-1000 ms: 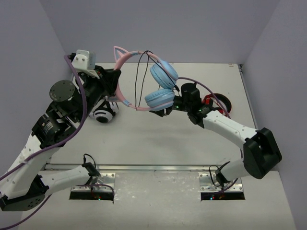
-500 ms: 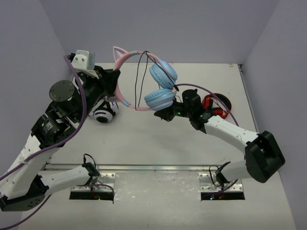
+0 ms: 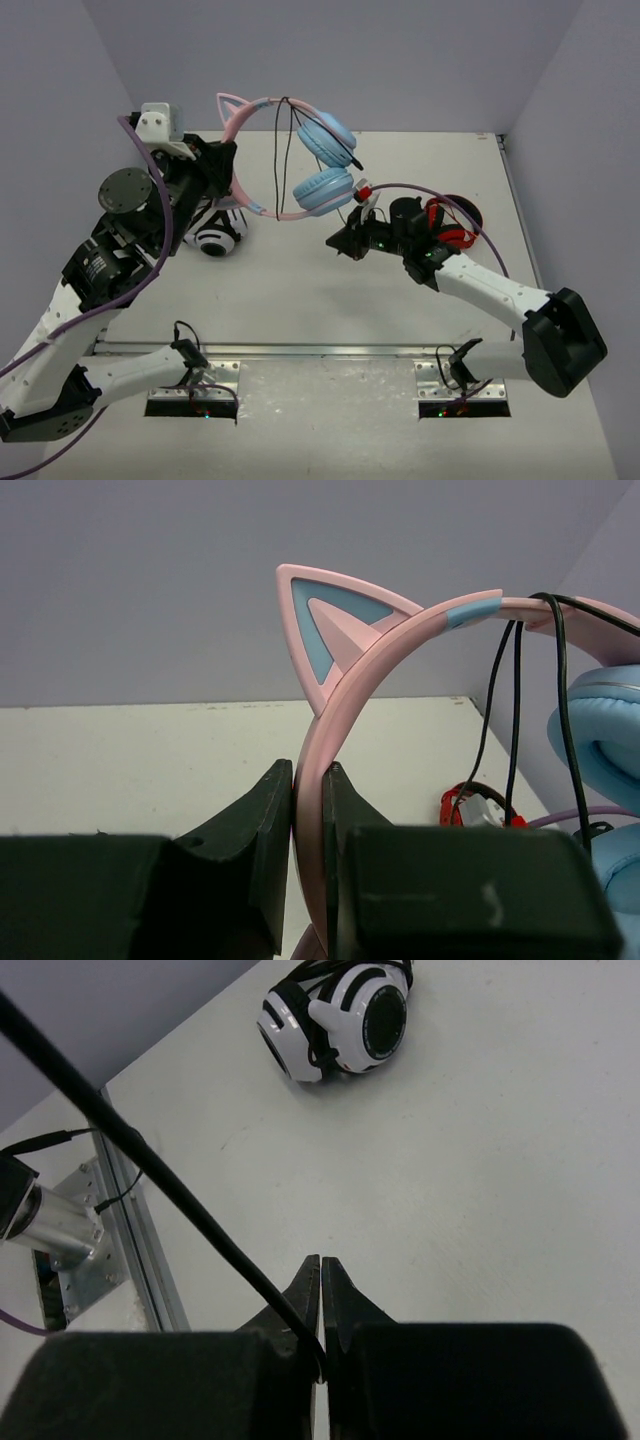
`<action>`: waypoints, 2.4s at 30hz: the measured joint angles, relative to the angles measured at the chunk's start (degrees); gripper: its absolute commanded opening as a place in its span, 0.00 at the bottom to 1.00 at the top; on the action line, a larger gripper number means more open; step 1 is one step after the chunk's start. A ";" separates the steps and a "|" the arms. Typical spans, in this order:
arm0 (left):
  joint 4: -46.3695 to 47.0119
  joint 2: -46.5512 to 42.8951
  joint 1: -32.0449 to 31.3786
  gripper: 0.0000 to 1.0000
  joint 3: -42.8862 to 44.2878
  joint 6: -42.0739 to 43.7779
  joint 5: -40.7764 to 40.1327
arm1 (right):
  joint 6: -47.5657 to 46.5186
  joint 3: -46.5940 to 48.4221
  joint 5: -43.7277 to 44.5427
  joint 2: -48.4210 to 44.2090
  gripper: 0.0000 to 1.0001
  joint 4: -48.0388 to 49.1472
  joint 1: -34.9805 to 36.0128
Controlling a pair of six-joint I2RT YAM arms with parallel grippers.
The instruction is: Wrap the headphones
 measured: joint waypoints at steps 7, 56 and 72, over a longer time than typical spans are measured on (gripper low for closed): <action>-2.78 2.34 -0.13 0.00 3.50 -0.13 -3.78 | 1.51 -5.77 2.99 -3.02 0.01 2.40 0.31; 10.05 14.36 13.68 0.00 -27.06 -15.47 -17.92 | -4.20 17.27 17.05 1.09 0.01 -31.21 26.67; 12.48 7.82 7.61 0.00 -42.56 -22.05 -21.51 | -19.87 38.10 15.23 7.69 0.01 -57.35 26.82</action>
